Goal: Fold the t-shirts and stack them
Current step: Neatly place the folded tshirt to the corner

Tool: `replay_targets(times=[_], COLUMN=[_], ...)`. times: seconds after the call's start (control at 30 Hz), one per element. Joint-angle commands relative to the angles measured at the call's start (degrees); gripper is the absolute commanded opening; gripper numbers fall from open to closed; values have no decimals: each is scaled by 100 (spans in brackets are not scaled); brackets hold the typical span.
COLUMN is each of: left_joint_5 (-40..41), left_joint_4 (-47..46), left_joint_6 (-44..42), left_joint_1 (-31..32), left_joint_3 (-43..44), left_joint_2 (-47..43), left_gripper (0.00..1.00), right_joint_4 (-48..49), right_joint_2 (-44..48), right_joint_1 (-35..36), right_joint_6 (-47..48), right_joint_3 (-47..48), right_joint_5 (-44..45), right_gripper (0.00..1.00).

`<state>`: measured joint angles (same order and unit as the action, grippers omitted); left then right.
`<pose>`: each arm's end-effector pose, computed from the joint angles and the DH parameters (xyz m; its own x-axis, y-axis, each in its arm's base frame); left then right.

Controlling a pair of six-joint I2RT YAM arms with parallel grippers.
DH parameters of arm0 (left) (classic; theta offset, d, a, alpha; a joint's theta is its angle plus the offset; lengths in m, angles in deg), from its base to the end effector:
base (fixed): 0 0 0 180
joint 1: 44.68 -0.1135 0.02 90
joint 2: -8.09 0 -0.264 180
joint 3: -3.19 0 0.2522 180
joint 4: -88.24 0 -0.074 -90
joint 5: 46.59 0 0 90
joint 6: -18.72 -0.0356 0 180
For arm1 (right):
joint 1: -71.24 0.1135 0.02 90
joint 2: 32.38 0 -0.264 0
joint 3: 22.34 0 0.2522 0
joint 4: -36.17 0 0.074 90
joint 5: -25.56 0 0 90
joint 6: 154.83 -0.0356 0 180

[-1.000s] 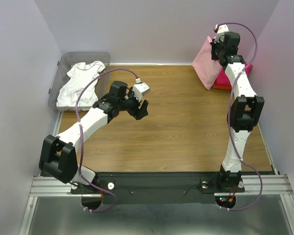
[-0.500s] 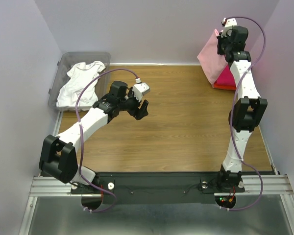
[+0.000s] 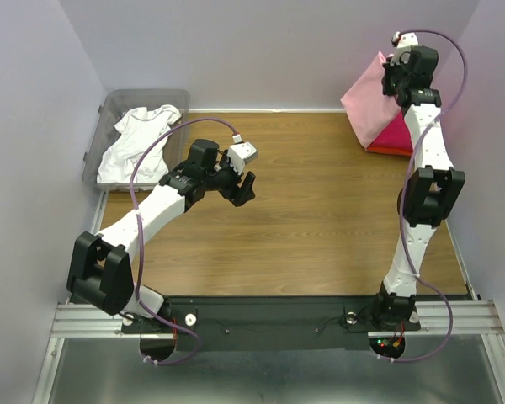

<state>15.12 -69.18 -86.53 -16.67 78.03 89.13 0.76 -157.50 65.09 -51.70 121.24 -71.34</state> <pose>0.2763 -0.1661 0.2963 -0.2049 0.3713 -0.9056 0.8646 0.5024 0.0104 0.5132 -0.0510 0.3774 -0.2805 -0.1966 -0.9395 -0.0735 0.9803 -0.1832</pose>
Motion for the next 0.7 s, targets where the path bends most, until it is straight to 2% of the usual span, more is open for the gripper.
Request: replay_targets(times=[0.0,0.4,0.67], left_joint_5=[-176,-185,-203], left_joint_4=[-100,85,217], left_joint_6=[4,-75,-110], left_joint_1=[-6,-15,-6], left_joint_3=[53,176,255], left_joint_2=[-88,53,193], left_gripper=[78,78,79], right_joint_4=[187,205,292], right_joint_2=[216,-873,-1357], right_joint_1=[-281,-1063,-1318], right_joint_6=[111,454,612], right_joint_3=[342,1097,1125], right_joint_5=[-119,-435,-506], right_gripper=[1,1,1])
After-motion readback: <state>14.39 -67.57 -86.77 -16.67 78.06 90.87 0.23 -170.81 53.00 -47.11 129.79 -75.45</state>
